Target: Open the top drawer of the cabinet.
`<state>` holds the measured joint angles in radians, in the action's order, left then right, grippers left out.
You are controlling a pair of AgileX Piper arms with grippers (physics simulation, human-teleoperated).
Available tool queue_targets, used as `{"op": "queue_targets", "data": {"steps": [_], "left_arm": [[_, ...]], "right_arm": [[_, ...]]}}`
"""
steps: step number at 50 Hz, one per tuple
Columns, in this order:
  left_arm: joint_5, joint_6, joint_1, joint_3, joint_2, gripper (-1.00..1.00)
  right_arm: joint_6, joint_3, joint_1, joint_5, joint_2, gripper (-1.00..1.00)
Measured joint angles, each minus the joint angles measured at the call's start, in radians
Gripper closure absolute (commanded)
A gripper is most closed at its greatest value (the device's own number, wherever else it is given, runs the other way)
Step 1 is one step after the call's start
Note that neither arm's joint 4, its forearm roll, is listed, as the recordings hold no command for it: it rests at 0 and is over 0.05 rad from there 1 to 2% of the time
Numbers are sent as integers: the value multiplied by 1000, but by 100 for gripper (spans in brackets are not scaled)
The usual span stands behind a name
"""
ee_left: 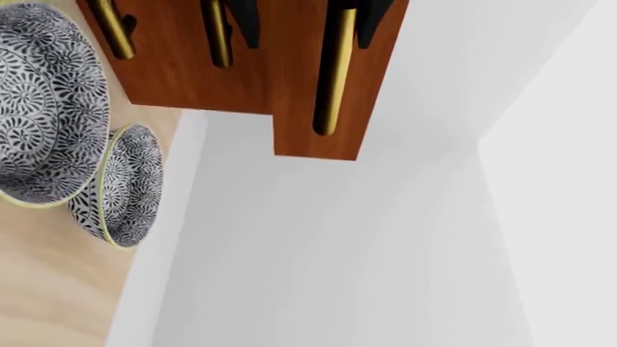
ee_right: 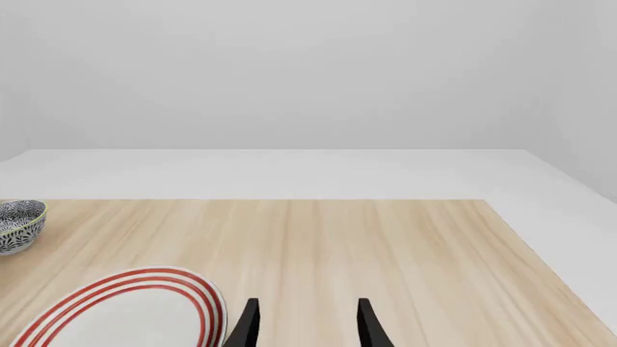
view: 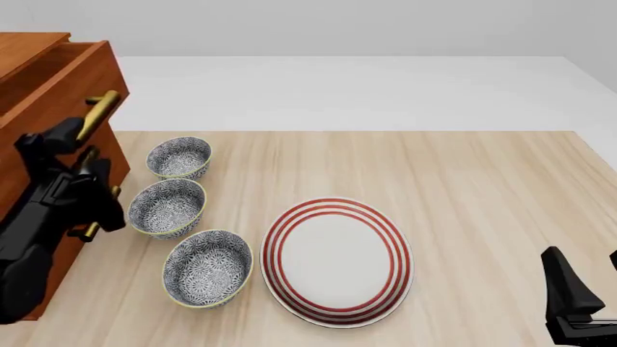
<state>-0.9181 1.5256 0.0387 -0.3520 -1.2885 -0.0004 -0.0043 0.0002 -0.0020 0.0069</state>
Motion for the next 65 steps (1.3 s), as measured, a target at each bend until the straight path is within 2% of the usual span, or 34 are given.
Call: {"op": "queue_targets", "data": {"steps": [11,23,37,49,56,65], "left_arm": [[78,5,1,62,122,-100],[216,-5,-6,131,334,-100],[497,-105,-69,75,603,-100],[748,-278,-105,-92,730,-100],[860,-413,-94,-219,733,-100],[1019,-630,-75,-406,695,-100]], "right_arm": [[0,0,0,0,0,-100],[0,0,0,0,0,-100],[0,0,0,0,0,-100],[0,0,0,0,0,-100],[0,0,0,0,0,-100],[0,0,0,0,0,-100]]}}
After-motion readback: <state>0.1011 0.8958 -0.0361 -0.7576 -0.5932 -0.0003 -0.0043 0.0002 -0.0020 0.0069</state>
